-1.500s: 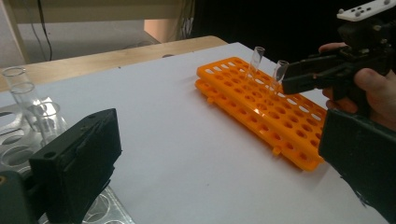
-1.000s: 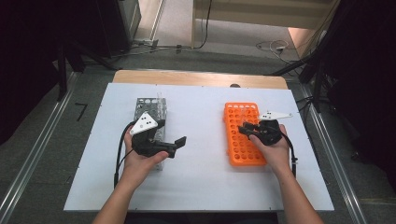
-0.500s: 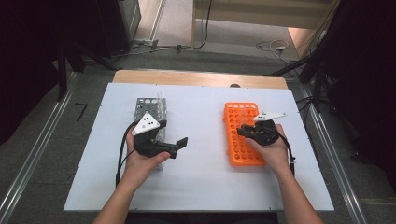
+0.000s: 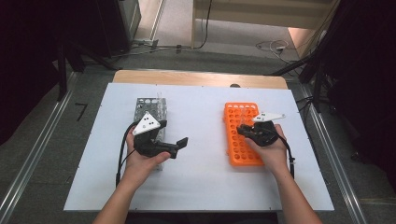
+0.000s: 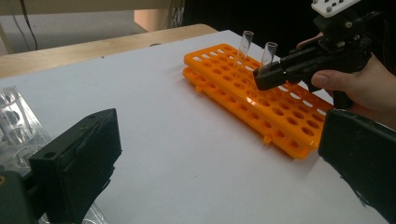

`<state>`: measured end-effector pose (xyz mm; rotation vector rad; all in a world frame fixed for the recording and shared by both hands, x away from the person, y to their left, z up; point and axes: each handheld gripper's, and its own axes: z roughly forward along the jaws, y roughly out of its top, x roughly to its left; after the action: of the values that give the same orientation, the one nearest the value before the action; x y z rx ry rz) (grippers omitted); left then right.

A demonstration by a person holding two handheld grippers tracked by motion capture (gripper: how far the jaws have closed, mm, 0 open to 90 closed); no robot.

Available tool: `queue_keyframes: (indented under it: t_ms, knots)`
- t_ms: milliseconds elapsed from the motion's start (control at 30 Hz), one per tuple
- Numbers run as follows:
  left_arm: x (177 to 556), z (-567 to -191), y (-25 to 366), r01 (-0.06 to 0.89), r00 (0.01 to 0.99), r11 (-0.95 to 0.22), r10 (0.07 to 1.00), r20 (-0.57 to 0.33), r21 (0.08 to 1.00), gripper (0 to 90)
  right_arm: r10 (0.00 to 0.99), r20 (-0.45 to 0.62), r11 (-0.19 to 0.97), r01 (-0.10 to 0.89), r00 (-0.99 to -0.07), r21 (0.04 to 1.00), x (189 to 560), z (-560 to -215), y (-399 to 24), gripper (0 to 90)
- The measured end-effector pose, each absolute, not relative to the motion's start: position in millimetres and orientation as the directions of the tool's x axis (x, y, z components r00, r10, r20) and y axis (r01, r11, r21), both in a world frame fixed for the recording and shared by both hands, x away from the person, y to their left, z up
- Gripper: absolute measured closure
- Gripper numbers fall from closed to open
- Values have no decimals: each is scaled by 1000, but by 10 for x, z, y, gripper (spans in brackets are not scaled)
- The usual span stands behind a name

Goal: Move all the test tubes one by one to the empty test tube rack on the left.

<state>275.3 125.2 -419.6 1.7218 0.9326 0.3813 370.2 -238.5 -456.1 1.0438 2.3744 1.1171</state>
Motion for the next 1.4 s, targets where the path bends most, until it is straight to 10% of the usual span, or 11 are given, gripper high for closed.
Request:
queue_keyframes:
  t_ms: [1400]
  knots:
    - [2681, -4102, 1153, 370, 671, -113, 719, -181, 922, 0, 612, 84, 332, 352, -787, 875, 3269, -3981, -2125, 742]
